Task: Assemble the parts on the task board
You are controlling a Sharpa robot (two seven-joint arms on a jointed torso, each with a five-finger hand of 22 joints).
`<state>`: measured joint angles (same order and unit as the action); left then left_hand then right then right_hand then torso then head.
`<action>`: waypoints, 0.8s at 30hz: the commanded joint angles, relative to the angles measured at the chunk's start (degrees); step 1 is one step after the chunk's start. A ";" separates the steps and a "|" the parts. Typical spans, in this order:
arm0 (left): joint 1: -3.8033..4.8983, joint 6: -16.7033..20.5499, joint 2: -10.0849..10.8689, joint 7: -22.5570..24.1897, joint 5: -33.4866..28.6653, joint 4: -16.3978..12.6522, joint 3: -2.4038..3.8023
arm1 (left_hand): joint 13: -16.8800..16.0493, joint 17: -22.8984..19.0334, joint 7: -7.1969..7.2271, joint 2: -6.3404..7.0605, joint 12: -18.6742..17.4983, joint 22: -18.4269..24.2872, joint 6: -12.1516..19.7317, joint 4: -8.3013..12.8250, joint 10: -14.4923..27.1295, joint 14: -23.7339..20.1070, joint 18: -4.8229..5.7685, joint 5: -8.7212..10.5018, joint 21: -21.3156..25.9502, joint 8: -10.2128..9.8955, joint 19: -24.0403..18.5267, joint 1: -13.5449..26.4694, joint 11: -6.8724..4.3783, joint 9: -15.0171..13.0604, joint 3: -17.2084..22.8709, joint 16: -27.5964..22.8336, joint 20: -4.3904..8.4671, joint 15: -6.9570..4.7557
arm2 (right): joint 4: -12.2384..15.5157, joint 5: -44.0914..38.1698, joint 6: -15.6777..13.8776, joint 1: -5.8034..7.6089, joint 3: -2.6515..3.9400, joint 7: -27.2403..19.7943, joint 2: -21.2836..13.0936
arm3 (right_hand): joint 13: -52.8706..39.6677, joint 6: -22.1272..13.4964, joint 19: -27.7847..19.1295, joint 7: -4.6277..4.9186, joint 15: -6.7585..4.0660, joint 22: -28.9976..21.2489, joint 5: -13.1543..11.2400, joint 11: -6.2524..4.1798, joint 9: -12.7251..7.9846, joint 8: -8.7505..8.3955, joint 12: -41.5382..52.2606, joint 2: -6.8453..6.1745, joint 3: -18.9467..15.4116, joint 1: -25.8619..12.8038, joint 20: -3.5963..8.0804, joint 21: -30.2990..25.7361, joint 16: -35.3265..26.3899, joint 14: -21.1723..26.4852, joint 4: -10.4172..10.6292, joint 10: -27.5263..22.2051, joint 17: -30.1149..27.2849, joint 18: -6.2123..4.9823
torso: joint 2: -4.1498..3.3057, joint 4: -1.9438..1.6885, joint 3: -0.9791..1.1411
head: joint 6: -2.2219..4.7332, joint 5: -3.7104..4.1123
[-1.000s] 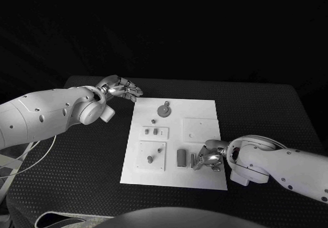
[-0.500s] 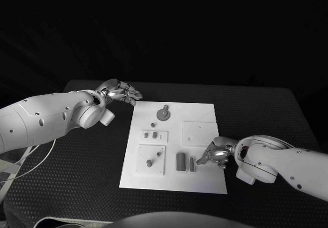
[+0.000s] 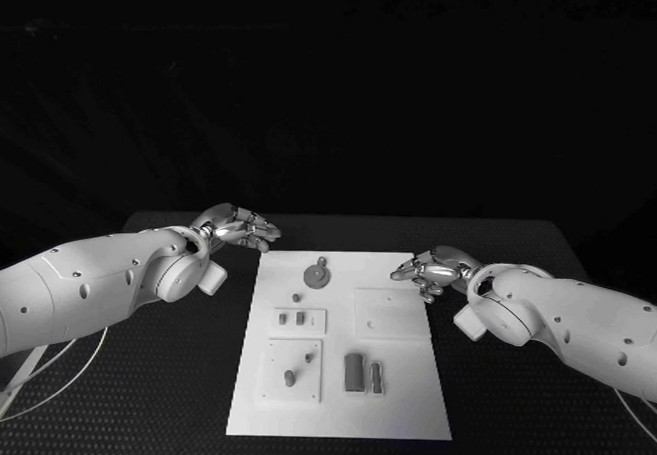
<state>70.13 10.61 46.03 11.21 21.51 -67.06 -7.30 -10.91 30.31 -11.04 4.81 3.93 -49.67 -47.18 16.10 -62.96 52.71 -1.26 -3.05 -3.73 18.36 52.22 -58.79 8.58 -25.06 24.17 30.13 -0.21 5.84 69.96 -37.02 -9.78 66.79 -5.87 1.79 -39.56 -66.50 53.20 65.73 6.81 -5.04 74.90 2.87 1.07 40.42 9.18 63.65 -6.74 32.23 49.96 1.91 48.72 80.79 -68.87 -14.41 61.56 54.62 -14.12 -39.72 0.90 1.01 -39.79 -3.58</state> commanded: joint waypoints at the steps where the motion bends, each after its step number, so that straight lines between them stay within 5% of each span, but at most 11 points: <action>1: 0.78 0.72 -0.52 1.51 -4.06 1.10 0.09 | 0.03 0.09 0.01 0.05 0.19 0.08 0.41 -0.04 0.07 0.36 0.20 0.05 -0.34 0.31 -0.11 0.51 0.09 0.06 -0.17 -0.31 -0.10 0.17 | -6.64 6.78 1.89 0.03 1.06 -13.27 2.31 | 0.69 -0.66 -2.10 0.98 0.22 0.24 0.02 0.34 0.20 0.27 -1.19 1.52 -0.57 0.23 -0.90 -1.26 -1.16 2.17 -2.07 -2.01 -0.27 -0.57 | 1.61 1.11 0.40 | 3.13 -0.10; 4: 1.30 0.27 -1.44 1.89 -6.44 2.47 0.10 | -0.08 0.18 0.09 -0.18 0.40 0.12 0.22 -0.03 -0.37 0.34 0.20 0.04 -0.33 0.45 -0.15 0.50 -0.10 0.04 -0.12 -0.47 -0.11 0.19 | -12.02 8.00 2.88 0.01 2.68 -15.28 4.52 | 3.65 -1.40 -6.21 1.40 0.84 -0.42 -0.05 0.77 0.33 0.10 -5.26 2.51 -0.08 1.67 -2.37 -3.90 -4.45 6.11 -2.23 -5.38 -1.71 0.08 | 2.19 1.34 0.35 | 6.12 -0.24; 6: 1.34 -0.29 -1.94 2.48 -8.06 3.49 0.12 | -0.12 0.20 0.14 -0.31 0.48 0.15 0.12 -0.01 -0.57 0.30 0.21 0.04 -0.31 0.52 -0.20 0.48 -0.19 0.03 -0.09 -0.59 -0.13 0.21 | -15.07 8.26 3.25 0.00 3.35 -16.12 5.88 | 6.82 -2.84 -10.28 2.03 1.74 -1.34 0.37 1.73 0.26 -0.49 -9.31 3.06 0.25 2.46 -3.69 -6.73 -7.98 9.85 -2.22 -8.27 -3.38 0.91 | 2.47 1.40 0.37 | 7.34 -0.21; 8: 1.45 -0.87 -2.84 3.16 -10.14 4.99 0.16 | -0.16 0.16 0.23 -0.64 0.53 0.24 -0.01 0.03 -0.82 -0.05 0.29 0.04 -0.17 0.61 -0.54 0.48 -0.30 0.03 -0.06 -1.02 -0.25 0.35 | -18.06 9.80 3.83 -0.06 4.15 -17.03 7.31 | 12.38 -4.54 -17.73 3.57 3.79 -3.35 -0.20 3.28 0.12 -1.19 -16.56 3.59 1.30 2.68 -5.67 -12.09 -14.97 16.70 -1.69 -13.04 -6.61 2.65 | 2.85 1.51 0.47 | 8.47 -0.18; 10: 1.56 -1.69 -3.71 4.11 -12.78 6.48 0.19 | -0.04 -0.06 0.42 -1.00 0.28 0.46 0.06 0.14 -0.60 -1.01 0.50 0.03 0.04 0.61 -1.43 0.47 -0.19 0.09 -0.05 -2.00 -0.54 0.71 | -20.35 12.32 4.69 -0.17 4.71 -17.78 8.58 | 19.04 -5.83 -24.52 4.64 6.72 -5.52 -0.02 4.94 -0.06 -1.65 -23.87 3.79 1.95 3.07 -7.53 -17.17 -22.36 22.63 -1.77 -14.74 -10.49 4.45 | 3.14 1.55 0.50 | 9.67 -0.25; 14: 1.57 -2.40 -4.91 5.85 -15.95 8.35 0.22 | 1.13 -1.32 0.81 -1.44 -0.22 1.94 1.58 0.22 2.04 -5.54 1.24 -0.23 0.14 -0.23 -6.91 0.32 0.43 0.53 -0.19 -5.94 -2.28 2.48 | -23.07 13.89 7.24 -0.90 5.89 -19.06 10.42 | 29.29 -7.74 -34.59 4.31 13.83 -9.39 0.42 7.97 -0.59 -2.29 -34.68 4.25 2.73 3.38 -10.22 -25.19 -36.65 30.58 -1.97 -16.73 -18.65 7.27 | 3.59 1.75 0.66 | 10.78 -0.50; 15: 1.57 -2.57 -5.39 6.34 -16.01 8.97 0.23 | 1.53 -1.64 0.96 -1.38 -0.31 2.34 2.00 0.27 2.94 -6.58 1.26 -0.02 0.20 -0.47 -8.12 0.29 0.45 0.63 -0.27 -6.84 -2.69 2.78 | -23.34 14.30 7.89 -1.17 6.25 -19.28 10.71 | 32.07 -8.31 -36.62 4.21 15.20 -10.19 0.11 8.35 -0.79 -2.47 -37.38 4.51 2.69 3.56 -10.84 -26.85 -40.22 31.68 -1.93 -16.84 -20.77 7.91 | 3.64 1.81 0.72 | 11.50 -0.63; 16: 1.56 -2.91 -5.94 6.73 -16.00 9.62 0.24 | 2.28 -2.28 1.32 -1.35 -0.38 3.05 3.00 0.26 4.77 -8.68 1.26 0.02 0.27 -1.00 -10.32 0.39 0.43 0.83 -0.47 -8.40 -3.49 3.27 | -23.29 14.59 8.37 -1.39 6.48 -19.58 10.78 | 34.49 -9.07 -39.23 4.01 15.87 -10.97 0.32 8.47 -1.05 -2.78 -39.97 4.52 2.51 3.66 -11.47 -28.70 -43.50 33.58 -2.09 -17.82 -22.60 8.73 | 3.80 1.89 0.81 | 12.49 -0.85; 19: 1.54 -2.72 -6.75 7.38 -14.93 10.66 0.24 | 4.17 -3.55 1.93 -0.72 -0.33 4.54 6.45 0.36 10.08 -12.47 1.26 0.01 0.25 -2.69 -14.67 0.96 0.25 1.43 -1.64 -11.09 -5.16 3.95 | -23.07 14.98 8.69 -1.66 6.85 -19.99 11.01 | 40.10 -10.22 -42.87 3.94 16.51 -12.33 -0.04 8.67 -1.72 -3.06 -44.78 5.02 1.42 2.89 -12.59 -31.79 -49.70 35.79 -2.01 -17.28 -26.52 9.90 | 3.98 1.90 0.97 | 13.53 -1.20; 24: 1.41 -3.00 -7.55 8.27 -14.83 11.26 0.23 | 6.23 -4.67 3.16 -0.21 -0.38 6.03 9.05 0.29 15.54 -15.36 1.26 0.07 0.05 -3.39 -17.84 2.86 -0.81 1.37 -4.42 -13.17 -6.41 4.55 | -22.95 15.41 8.78 -2.07 7.24 -20.30 11.15 | 45.42 -10.97 -43.65 4.10 16.49 -12.80 0.04 8.82 -2.55 -2.92 -48.55 4.94 -0.20 1.73 -13.06 -33.23 -53.30 34.99 -1.95 -15.47 -29.51 9.95 | 4.29 1.96 1.48 | 14.02 -1.28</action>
<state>71.53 8.99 38.59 16.69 7.84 -55.84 -7.12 -4.83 25.72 -7.82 4.45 3.81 -43.75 -38.44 16.43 -47.85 37.54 -0.42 -3.05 -3.73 15.09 34.59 -56.27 7.86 -23.61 19.99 17.07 -6.55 10.37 46.90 -23.38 -3.22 64.86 1.34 -16.32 -28.50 -21.52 42.73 22.31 10.95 11.44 62.14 3.11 9.91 37.93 6.32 15.41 -1.79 32.21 52.37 -11.16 15.73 27.77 -33.54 -16.39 45.84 25.36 -4.78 -35.73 2.79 2.11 -26.13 -4.81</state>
